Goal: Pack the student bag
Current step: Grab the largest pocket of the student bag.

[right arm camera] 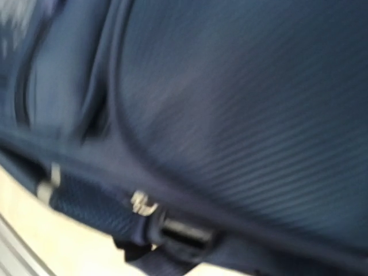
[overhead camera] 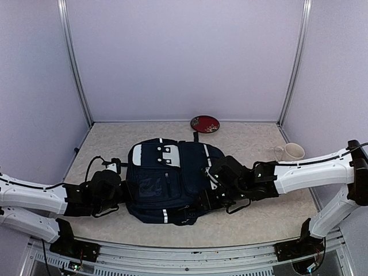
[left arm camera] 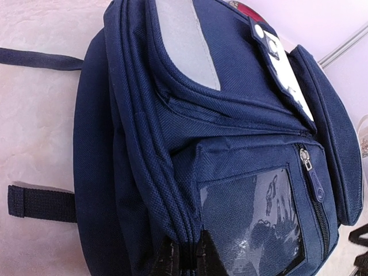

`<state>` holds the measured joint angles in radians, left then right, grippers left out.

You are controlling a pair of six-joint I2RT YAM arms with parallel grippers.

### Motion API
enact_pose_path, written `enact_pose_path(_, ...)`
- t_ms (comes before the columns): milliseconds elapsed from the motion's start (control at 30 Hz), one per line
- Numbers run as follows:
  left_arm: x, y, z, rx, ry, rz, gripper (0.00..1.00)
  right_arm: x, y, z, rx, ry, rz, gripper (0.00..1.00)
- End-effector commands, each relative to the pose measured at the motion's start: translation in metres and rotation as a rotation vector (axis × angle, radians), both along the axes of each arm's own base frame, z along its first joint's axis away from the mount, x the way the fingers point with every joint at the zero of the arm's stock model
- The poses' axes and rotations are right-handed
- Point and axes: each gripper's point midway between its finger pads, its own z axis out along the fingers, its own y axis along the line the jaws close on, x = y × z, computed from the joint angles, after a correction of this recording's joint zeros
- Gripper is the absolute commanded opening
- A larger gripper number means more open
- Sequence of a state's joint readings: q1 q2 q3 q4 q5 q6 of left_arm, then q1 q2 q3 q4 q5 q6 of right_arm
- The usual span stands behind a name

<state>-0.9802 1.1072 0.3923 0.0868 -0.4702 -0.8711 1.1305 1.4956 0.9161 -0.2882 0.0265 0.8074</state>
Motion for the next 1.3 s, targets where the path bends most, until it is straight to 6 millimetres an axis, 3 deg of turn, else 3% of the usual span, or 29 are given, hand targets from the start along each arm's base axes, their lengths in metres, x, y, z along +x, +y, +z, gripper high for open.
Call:
enact_pose_path(0, 0.024, -0.030, 0.036, -0.093, -0.074, -0.068, 0.00, -0.013, 0.008, -0.031, -0.044, 0.073, 0.015, 0.51)
enact_pose_path(133, 0.033, -0.030, 0.034, -0.098, -0.068, -0.077, 0.00, 0.004, -0.012, -0.055, -0.137, 0.045, -0.019, 0.51)
enact_pose_path(267, 0.039, -0.028, 0.028, -0.094, -0.052, -0.080, 0.00, 0.042, -0.039, -0.073, -0.200, 0.041, -0.084, 0.50)
enact_pose_path(400, 0.033, -0.033, 0.023, -0.135, -0.031, -0.100, 0.00, 0.083, -0.039, -0.063, -0.193, -0.013, -0.106, 0.50)
enact_pose_path(500, 0.024, -0.041, 0.020, -0.169, -0.013, -0.122, 0.00, 0.095, -0.035, -0.053, -0.229, -0.049, -0.098, 0.50)
enact_pose_path(567, 0.015, -0.048, 0.020, -0.188, -0.010, -0.138, 0.00, 0.089, -0.037, -0.050, -0.256, -0.056, -0.108, 0.50)
enact_pose_path(733, 0.002, -0.055, 0.017, -0.250, 0.007, -0.145, 0.00, 0.047, -0.043, -0.047, -0.315, -0.047, -0.152, 0.50)
enact_pose_path(933, 0.002, -0.061, 0.017, -0.223, -0.003, -0.148, 0.00, 0.009, -0.008, -0.029, -0.262, -0.045, -0.185, 0.49)
enact_pose_path(1033, 0.001, -0.064, 0.018, -0.219, -0.004, -0.153, 0.00, 0.008, 0.016, -0.025, -0.166, -0.046, -0.178, 0.51)
enact_pose_path(1133, 0.001, -0.064, 0.017, -0.219, -0.004, -0.155, 0.00, 0.022, 0.026, -0.023, -0.136, -0.084, -0.217, 0.61)
enact_pose_path(1267, 0.000, -0.064, 0.020, -0.222, -0.010, -0.158, 0.00, 0.040, 0.030, -0.029, -0.163, -0.132, -0.259, 0.64)
